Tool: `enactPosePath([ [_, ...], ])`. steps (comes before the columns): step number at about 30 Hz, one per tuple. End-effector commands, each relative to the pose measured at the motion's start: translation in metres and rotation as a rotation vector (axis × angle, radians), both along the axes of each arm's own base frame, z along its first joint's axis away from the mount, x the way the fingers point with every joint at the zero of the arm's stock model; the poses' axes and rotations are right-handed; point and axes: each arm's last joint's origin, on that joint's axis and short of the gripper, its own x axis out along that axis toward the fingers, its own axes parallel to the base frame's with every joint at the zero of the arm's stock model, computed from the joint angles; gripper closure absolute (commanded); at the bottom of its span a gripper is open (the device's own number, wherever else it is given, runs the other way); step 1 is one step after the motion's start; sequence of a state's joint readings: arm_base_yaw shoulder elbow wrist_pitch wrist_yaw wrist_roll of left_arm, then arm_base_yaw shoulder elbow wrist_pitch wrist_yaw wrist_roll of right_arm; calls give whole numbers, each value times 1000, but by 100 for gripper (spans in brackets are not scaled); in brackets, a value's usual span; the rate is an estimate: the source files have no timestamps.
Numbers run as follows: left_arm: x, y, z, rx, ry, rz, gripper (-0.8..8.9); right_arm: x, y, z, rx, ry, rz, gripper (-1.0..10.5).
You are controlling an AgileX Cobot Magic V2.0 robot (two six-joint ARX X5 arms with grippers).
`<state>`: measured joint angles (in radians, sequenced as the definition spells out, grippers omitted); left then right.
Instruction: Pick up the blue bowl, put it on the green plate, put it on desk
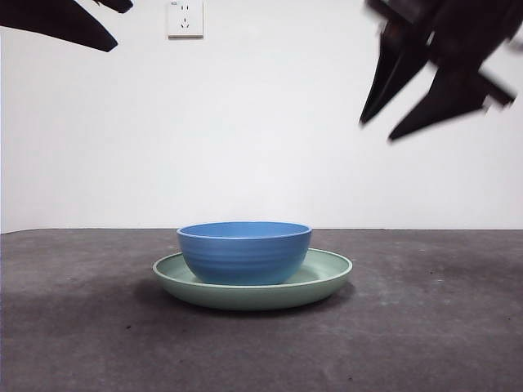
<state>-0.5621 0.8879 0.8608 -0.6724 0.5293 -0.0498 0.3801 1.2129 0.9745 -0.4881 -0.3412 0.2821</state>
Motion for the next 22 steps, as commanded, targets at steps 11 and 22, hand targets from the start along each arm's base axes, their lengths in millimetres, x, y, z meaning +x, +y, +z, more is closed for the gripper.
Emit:
enactPosePath([
  [11, 0, -2, 2, -5, -12, -14, 650, -84, -15, 36, -75, -44, 248, 750],
  [22, 0, -2, 2, -5, -11, -14, 650, -100, -9, 27, -115, -2, 350, 750],
])
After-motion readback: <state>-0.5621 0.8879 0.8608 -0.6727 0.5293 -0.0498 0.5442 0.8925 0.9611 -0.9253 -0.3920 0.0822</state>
